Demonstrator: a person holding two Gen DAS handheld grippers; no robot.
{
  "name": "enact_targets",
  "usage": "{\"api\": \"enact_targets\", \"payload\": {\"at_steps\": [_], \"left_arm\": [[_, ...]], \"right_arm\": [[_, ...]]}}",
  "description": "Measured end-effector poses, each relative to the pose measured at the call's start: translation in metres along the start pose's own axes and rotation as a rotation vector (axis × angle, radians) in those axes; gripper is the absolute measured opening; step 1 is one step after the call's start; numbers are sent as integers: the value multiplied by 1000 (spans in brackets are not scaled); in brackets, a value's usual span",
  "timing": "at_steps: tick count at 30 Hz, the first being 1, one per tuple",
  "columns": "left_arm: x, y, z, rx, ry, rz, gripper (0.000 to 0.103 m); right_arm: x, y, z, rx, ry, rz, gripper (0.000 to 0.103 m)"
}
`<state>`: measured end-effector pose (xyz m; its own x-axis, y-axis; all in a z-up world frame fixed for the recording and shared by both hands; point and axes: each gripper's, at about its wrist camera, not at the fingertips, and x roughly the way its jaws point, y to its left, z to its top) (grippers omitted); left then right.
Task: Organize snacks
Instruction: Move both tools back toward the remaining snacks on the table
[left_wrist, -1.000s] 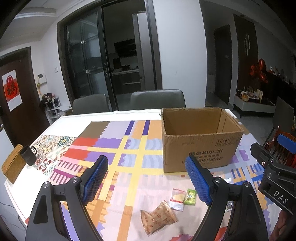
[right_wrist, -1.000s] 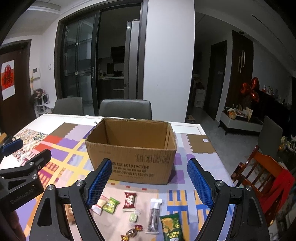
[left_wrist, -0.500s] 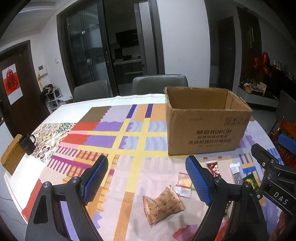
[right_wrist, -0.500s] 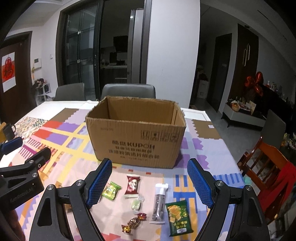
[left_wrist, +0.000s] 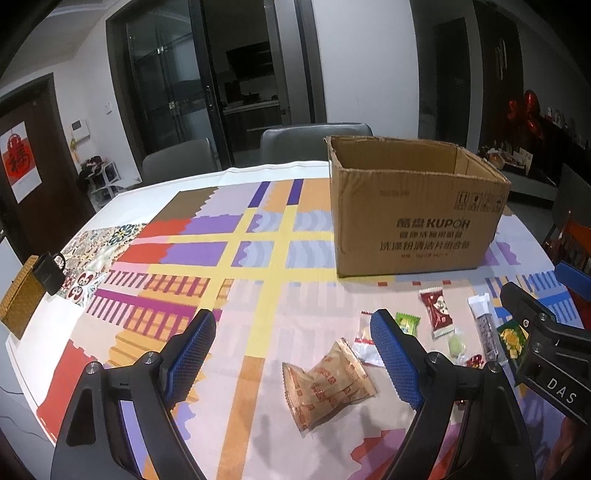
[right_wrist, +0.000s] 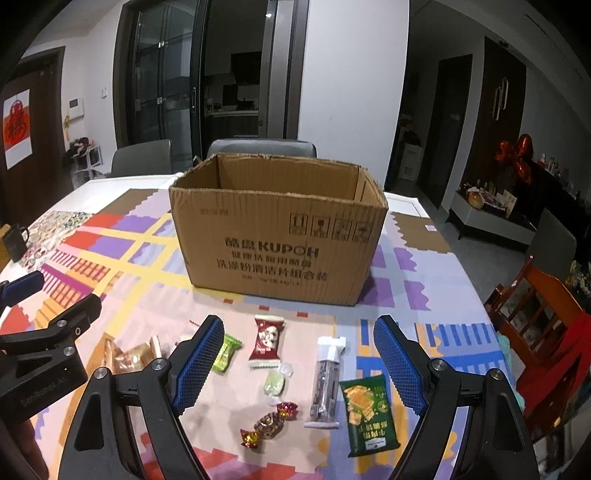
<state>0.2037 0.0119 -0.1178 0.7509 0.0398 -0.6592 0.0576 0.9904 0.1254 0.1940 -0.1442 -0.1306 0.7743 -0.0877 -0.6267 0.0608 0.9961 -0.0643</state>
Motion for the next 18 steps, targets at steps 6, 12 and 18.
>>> {"api": "enact_targets", "payload": {"at_steps": [6,12,18], "left_arm": [[9,-2,-12,2,25,-15,86],[20,-6,-24,6,55,-35,86],[30,-12,-34,3,83,-48,86]], "right_arm": [[4,0,-11,5,22,2,84],[9,4,-25,-5,45,-11,84],[17,1,-41,18,80,-26,84]]}}
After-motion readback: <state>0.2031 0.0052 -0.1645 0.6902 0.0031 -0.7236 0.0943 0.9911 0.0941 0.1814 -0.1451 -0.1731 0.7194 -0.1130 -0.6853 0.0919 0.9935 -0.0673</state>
